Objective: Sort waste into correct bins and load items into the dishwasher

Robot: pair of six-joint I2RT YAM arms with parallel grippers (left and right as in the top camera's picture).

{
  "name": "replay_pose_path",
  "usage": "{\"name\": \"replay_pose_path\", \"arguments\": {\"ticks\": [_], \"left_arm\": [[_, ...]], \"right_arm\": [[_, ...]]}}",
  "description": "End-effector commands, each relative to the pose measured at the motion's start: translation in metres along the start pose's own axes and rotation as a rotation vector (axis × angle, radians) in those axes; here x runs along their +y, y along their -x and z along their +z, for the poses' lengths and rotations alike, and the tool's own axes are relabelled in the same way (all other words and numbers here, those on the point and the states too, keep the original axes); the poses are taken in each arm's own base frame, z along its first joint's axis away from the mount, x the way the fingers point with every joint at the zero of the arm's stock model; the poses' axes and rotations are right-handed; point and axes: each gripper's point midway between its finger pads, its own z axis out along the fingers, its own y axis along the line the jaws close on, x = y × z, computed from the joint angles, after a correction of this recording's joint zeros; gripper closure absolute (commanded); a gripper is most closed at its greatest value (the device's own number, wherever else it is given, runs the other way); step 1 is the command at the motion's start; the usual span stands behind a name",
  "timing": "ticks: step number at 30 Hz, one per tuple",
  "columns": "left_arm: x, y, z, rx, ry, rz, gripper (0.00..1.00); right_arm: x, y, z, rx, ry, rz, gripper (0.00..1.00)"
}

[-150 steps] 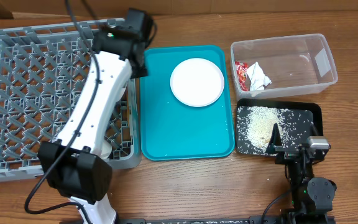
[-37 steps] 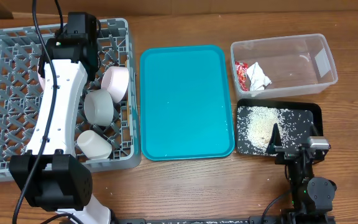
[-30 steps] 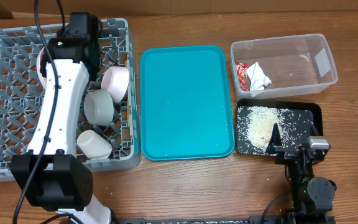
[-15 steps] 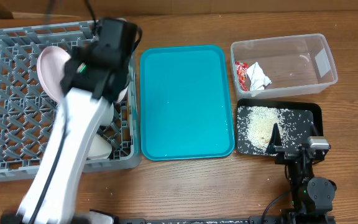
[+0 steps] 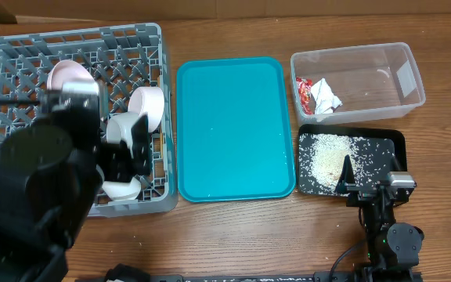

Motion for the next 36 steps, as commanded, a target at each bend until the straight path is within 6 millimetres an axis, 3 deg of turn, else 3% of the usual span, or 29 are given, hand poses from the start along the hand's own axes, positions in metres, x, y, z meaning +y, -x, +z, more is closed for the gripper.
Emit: {"name": "replay_pose_path", "arguments": {"ticks": [1, 3, 6, 11, 15, 18, 25, 30, 36], "left_arm": [[-0.002, -0.016, -0.01, 0.047, -0.028, -0.004, 0.0], [0.0, -0.022, -0.014, 0.065, -0.024, -0.022, 0.0], [-0.002, -0.007, -0.011, 0.004, -0.027, -0.034, 0.0], [0.001, 0.027, 0.001, -0.223, 0.0, -0.046, 0.0], [-0.005, 0.028, 0.01, -0.405, -0.04, -0.014, 0.0], [-0.008, 0.012, 0.016, -0.508, -0.085, -0.027, 0.0], [0.0, -0.049, 0.033, -0.663, -0.106, -0.048, 0.0], [0.0, -0.094, 0.043, -0.686, -0.137, -0.045, 0.0], [0.006, -0.126, 0.054, -0.708, -0.115, -0.047, 0.0]], "right_arm": [[0.0, -0.002, 0.0, -0.004, 0.002, -0.003, 0.0], [0.0, -0.002, 0.0, -0.004, 0.002, -0.003, 0.0], [0.0, -0.002, 0.0, -0.004, 0.002, -0.003, 0.0], [0.0, -0.002, 0.0, -0.004, 0.002, -0.003, 0.0], [0.0, -0.002, 0.0, -0.004, 0.002, -0.003, 0.0], [0.0, -0.002, 0.0, -0.004, 0.002, -0.003, 0.0], [0.0, -0.001, 0.0, -0.005, 0.002, -0.003, 0.0], [0.0, -0.001, 0.0, -0.005, 0.002, -0.003, 0.0], [0.0, -0.001, 0.0, -0.005, 0.002, -0.003, 0.0]]}}
